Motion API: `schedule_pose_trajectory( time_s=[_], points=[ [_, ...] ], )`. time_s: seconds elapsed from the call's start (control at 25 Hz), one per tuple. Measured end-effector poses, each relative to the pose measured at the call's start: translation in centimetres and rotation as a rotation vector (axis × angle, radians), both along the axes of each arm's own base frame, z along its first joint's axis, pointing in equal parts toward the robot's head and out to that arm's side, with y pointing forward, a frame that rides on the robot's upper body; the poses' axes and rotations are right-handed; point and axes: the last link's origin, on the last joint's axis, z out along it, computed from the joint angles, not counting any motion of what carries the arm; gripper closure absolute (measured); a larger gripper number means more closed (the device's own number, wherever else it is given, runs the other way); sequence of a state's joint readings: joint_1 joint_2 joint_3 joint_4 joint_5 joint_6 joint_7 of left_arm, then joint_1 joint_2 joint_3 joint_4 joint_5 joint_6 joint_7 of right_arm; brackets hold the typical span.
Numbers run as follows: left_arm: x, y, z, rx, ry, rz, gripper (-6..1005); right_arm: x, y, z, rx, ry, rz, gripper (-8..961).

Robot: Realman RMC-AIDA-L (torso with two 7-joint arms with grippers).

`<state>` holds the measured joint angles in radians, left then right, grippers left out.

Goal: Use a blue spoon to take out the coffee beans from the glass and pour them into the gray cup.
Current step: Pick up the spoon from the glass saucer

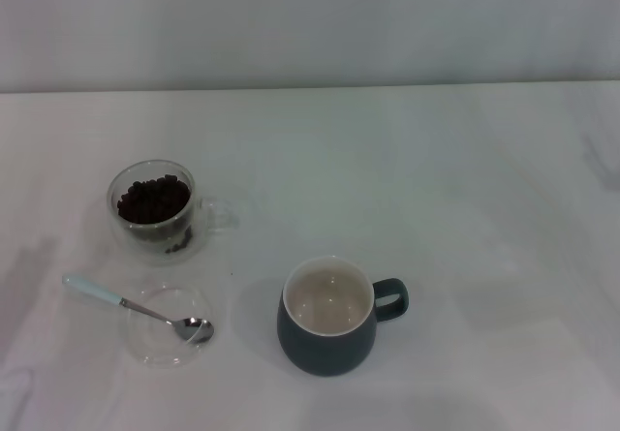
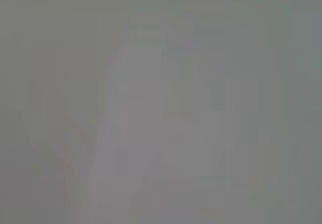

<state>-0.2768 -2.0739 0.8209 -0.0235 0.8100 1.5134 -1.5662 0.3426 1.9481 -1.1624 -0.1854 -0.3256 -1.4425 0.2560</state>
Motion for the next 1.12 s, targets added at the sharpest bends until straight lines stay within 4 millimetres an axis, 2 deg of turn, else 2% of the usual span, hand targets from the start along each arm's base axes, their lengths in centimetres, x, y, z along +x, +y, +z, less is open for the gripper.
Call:
schedule_pose_trajectory(
  time_s=[0.4, 0.92, 1.12],
  points=[
    [-0.7, -1.5, -2.6, -0.152, 0.000, 0.047, 130, 0.0, 1.3, 0.6, 0.022, -0.009, -0.032, 227],
    [-1.0, -1.4, -4.0, -0.275, 0.058, 0.056, 133, -0.3, 1.0, -0.1, 0.020, 0.003, -0.028, 228],
    [-0.7, -0.7, -4.8, -0.336, 0.095, 0.037, 135, -0.5, 1.0, -0.5, 0.016, 0.010, -0.025, 229]
  ],
)
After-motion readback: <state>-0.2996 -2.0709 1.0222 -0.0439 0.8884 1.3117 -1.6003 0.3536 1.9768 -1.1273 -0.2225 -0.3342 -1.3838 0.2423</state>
